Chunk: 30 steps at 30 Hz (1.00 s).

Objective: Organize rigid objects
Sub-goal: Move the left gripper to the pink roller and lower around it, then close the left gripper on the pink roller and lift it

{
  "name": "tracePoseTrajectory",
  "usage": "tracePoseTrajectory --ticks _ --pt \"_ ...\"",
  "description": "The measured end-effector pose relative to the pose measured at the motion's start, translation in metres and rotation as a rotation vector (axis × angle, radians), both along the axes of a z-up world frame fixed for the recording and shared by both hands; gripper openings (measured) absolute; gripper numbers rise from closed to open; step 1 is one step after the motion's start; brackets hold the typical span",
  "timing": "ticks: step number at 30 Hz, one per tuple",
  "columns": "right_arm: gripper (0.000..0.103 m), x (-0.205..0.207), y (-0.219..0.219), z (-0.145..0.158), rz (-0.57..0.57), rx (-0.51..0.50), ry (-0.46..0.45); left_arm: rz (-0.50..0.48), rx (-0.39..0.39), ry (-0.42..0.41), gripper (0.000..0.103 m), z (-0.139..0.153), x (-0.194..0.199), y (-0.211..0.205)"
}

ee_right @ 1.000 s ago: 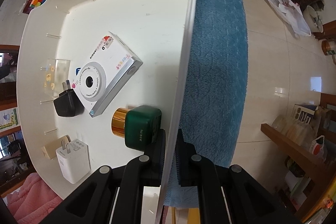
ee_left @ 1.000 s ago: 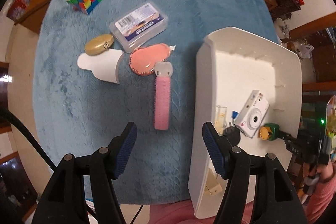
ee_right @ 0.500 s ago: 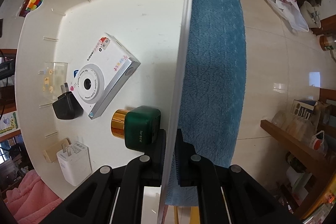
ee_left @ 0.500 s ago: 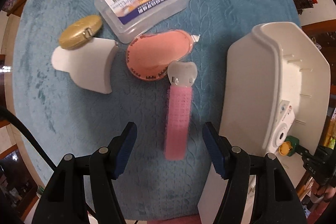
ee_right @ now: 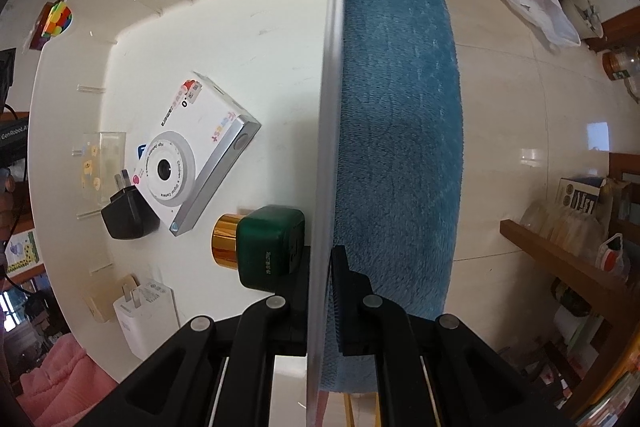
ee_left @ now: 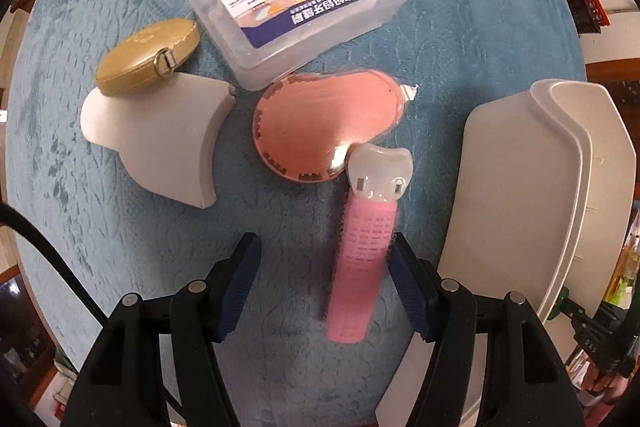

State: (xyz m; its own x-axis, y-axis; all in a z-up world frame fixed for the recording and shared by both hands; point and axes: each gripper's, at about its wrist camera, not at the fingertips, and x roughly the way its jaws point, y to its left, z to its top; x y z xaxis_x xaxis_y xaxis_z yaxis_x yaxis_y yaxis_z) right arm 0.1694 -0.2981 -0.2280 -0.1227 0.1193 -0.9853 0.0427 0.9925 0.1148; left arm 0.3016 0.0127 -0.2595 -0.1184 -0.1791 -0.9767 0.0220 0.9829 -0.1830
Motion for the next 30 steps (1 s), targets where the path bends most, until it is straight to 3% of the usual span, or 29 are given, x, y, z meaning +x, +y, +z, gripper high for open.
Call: tracePoseTrajectory --ticks 12,14,17,18,19,30 --pt "0.008 -0.01 -0.005 0.001 -0.103 -0.016 -0.049 0.0 0.042 -0.037 0.066 -0.001 -0.004 -0.031" --pt "0.008 -0.011 -0.007 0.002 -0.131 -0.016 -0.057 0.013 0.037 -0.046 0.061 -0.002 -0.008 -0.02" --pt "0.008 -0.012 -0.008 0.003 -0.161 -0.019 -0.07 0.02 0.014 -0.056 0.042 0.003 -0.015 -0.02" --pt "0.008 -0.013 -0.008 0.003 -0.172 -0.021 -0.078 0.029 -0.025 -0.048 0.032 0.003 -0.016 -0.021" --pt "0.008 -0.013 -0.006 0.004 -0.18 -0.024 -0.082 0.039 -0.036 -0.042 0.029 0.005 -0.016 -0.018" --pt "0.008 -0.029 -0.014 0.007 -0.282 -0.027 -0.13 0.098 -0.048 -0.03 0.025 0.009 -0.029 0.001"
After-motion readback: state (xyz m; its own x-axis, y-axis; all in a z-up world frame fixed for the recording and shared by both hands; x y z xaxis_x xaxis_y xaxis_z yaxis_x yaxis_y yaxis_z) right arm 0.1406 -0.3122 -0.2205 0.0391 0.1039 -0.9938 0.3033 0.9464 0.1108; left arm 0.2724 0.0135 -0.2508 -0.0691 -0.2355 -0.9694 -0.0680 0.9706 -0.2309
